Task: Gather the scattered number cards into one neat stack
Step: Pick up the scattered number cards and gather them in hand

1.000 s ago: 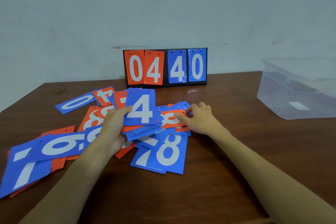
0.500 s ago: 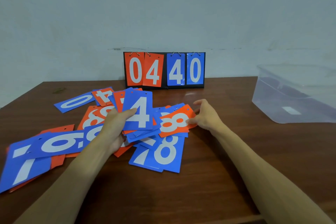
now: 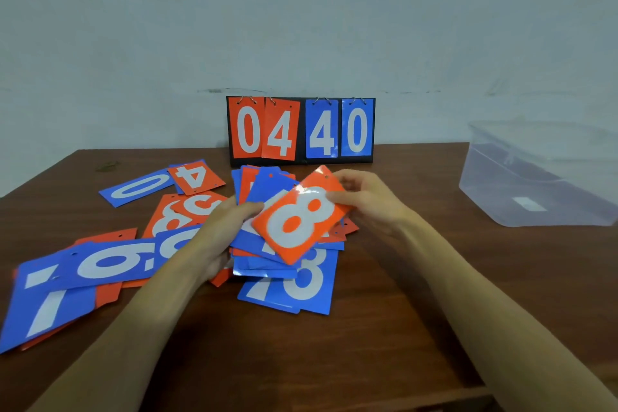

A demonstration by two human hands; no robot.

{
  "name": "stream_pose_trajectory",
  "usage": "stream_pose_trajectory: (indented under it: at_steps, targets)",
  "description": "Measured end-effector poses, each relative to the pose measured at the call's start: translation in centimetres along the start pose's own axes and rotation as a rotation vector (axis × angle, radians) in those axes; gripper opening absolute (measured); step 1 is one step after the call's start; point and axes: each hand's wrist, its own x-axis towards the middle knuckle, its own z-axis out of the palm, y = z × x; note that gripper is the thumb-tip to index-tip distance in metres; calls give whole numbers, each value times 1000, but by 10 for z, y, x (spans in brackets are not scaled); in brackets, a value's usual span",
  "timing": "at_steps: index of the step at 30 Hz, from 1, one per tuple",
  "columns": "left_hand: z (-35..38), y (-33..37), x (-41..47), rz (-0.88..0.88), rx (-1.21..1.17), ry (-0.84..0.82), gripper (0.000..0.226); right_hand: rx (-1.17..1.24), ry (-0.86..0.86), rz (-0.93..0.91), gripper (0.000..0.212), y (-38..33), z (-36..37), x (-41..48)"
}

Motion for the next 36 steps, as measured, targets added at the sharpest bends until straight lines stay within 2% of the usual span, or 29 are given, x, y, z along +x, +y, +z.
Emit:
stream_pose_trajectory:
  at_steps: [2,4,6,8,12,14,16,18,21,23,25,28,31,33,36]
  targets:
    - [1,0,-1,-26,7,-68,22,-258,-30,-50,16,-5,16,9]
    - [0,-1,0,-5,47,-71,24,-378,-3,-53,24,-7,24,17]
    - [-1,-2,2,11,23,-5,23,-387,134,0,24,-7,24,22]
    - [-5,-3,6,18,-95,86,22,-519,248,56,25,0,20,24]
    - [-13,-1,12,8,-315,270,28,-900,125,230,61,14,26,24]
    - [-15,0,14,15,-377,301,27,-1081,102,266,79,19,35,25]
    - [-17,1,13,7,-405,297,23,-1151,123,292,88,20,41,27]
    - [-19,1,12,-2,-403,269,16,-1104,116,373,85,18,40,31]
    - [-21,1,11,-35,-382,246,23,-1047,50,461,70,16,30,38]
    - [-20,1,11,-64,-363,255,26,-954,74,472,66,18,20,39]
    - [-20,1,11,-70,-343,264,29,-823,144,401,47,22,8,33]
    - [-22,0,13,-46,-327,293,37,-487,301,283,5,25,-16,23]
    - [-24,1,15,-14,-297,327,40,-174,420,207,12,14,-35,13]
    - [-23,1,15,6,-273,326,37,-48,372,164,10,1,-38,4]
    - [-19,2,13,26,-254,303,27,-29,209,99,6,-12,-27,-5]
